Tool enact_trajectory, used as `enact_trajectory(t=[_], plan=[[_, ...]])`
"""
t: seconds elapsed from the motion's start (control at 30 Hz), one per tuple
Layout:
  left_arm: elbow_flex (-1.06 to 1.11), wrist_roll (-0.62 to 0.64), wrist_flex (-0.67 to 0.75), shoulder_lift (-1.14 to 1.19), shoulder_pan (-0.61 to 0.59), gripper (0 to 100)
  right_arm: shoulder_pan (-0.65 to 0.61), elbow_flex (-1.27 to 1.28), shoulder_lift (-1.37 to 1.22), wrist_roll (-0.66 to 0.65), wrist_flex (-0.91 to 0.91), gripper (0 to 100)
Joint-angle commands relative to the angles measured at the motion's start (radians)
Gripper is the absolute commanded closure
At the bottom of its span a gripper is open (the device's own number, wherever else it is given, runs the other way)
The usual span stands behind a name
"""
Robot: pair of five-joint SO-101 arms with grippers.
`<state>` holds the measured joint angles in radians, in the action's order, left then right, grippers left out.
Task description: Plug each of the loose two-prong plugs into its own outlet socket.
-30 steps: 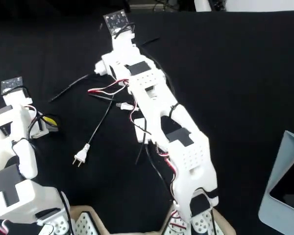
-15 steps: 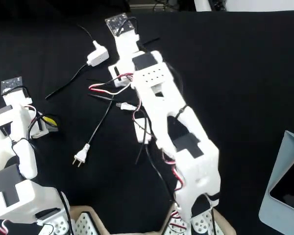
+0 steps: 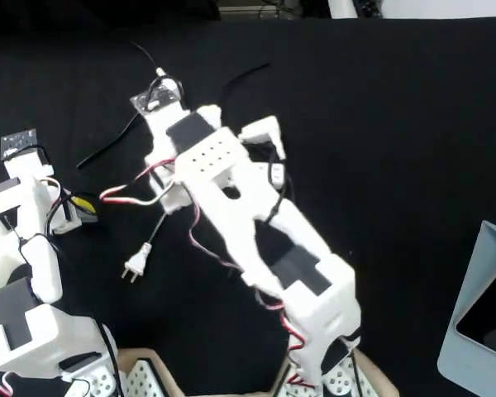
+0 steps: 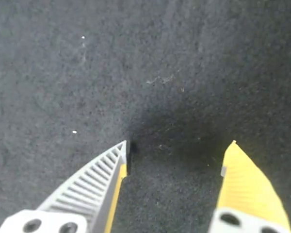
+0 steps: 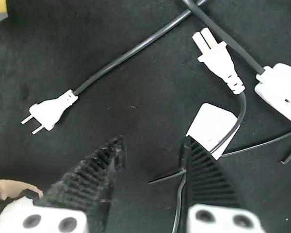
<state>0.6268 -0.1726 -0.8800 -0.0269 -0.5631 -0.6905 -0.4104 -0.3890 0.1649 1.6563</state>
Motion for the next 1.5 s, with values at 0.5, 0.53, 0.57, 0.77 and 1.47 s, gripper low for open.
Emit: enact_trajectory(t=[0.5, 0.53, 0.57, 0.77, 1.47], plan=[[-0.005, 0.009, 0.017, -0.003, -0.018, 69, -0.143, 0.266, 0.051, 0.296, -0.402, 82.5], [-0.005, 0.009, 0.017, -0.003, -0.018, 69, -0.152, 0.266, 0.051, 0.305, -0.420, 82.5], [-0.005, 0.009, 0.017, -0.003, -0.018, 69, -0.161, 0.266, 0.050, 0.311, -0.437, 82.5], [-0.005, 0.009, 0.017, -0.003, -0.018, 69, -0.193, 0.255, -0.068, 0.334, -0.511, 82.2], [-0.005, 0.009, 0.017, -0.003, -0.019, 69, -0.158, 0.205, -0.226, 0.183, -0.405, 98.8]])
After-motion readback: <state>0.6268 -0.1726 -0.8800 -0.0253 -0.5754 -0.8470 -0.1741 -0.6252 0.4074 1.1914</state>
